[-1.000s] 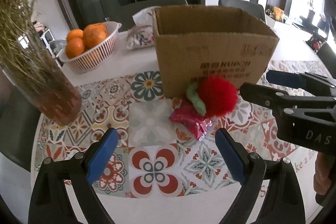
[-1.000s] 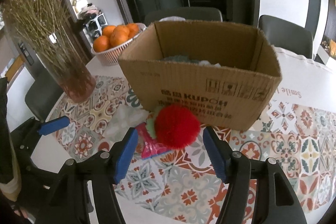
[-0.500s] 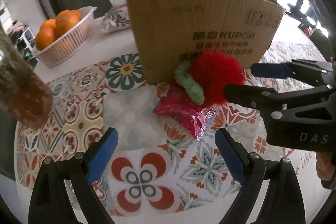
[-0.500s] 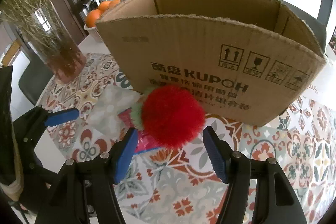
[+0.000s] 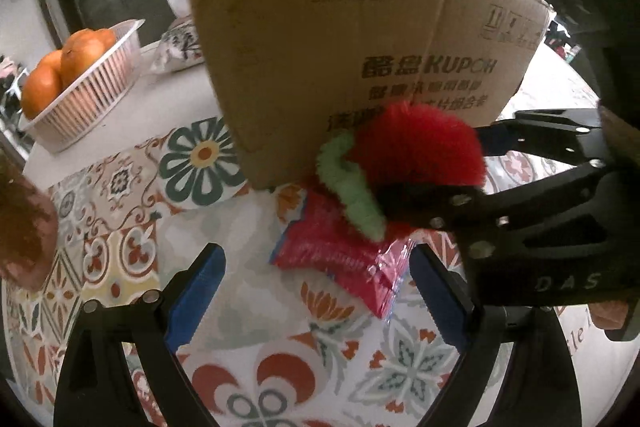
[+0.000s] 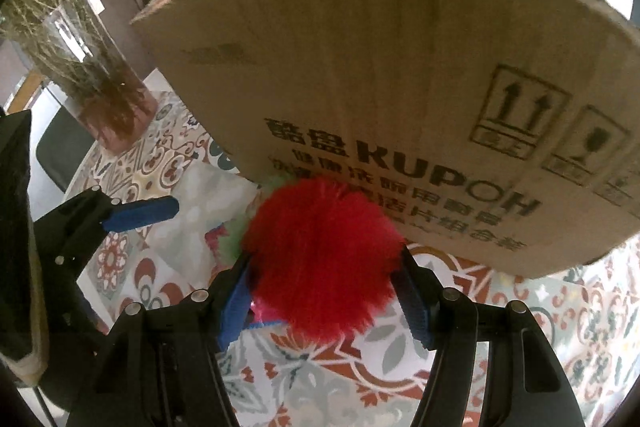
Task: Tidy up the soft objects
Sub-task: 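Grasp the pink-red packet with the left tool while the right tool grasps the red pompom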
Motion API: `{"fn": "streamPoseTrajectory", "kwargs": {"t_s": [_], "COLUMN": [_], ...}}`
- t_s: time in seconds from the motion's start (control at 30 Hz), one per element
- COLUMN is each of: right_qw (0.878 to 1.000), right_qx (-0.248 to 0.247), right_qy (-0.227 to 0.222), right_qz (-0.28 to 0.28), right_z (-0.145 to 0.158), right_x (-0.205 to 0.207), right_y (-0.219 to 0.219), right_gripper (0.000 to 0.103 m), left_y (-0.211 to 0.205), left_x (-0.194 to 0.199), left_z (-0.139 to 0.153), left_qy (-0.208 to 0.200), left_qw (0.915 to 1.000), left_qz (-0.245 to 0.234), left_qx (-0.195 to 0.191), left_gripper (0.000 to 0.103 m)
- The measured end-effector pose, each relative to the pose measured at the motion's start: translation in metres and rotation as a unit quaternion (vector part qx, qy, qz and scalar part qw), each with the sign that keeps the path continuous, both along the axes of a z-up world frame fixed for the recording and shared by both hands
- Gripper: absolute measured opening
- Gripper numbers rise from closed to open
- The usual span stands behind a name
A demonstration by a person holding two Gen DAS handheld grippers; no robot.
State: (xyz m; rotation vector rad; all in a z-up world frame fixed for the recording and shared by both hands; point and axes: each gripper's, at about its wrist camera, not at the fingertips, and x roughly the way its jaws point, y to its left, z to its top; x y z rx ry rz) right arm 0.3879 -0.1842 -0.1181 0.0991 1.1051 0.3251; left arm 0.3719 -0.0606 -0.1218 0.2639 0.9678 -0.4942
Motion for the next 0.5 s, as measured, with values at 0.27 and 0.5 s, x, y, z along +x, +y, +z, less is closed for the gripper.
{"fn": "streamPoseTrajectory", "kwargs": {"t_s": [0.27, 0.5], "right_qw": [1.0, 0.998], "right_qx": [0.03, 0.056], "right_qy": [0.006, 0.005], "right_qz": [-0.006, -0.016], "right_z": [-0.015, -0.018], "right_x": [0.01, 0.007], "right_y": [0.003, -0.001], "right_gripper": [0.065, 0.044], "left_y": [-0.006, -0.007], "left_x": [0.012, 0.019], "left_z": [-0.012, -0.022], "left_qy": [0.002, 0.012], "left_qw": [0.9999, 0.9999], "left_qz": [-0.011, -0.005], "left_qx": [-0.001, -0.008], "left_gripper": [0.094, 0.092]}}
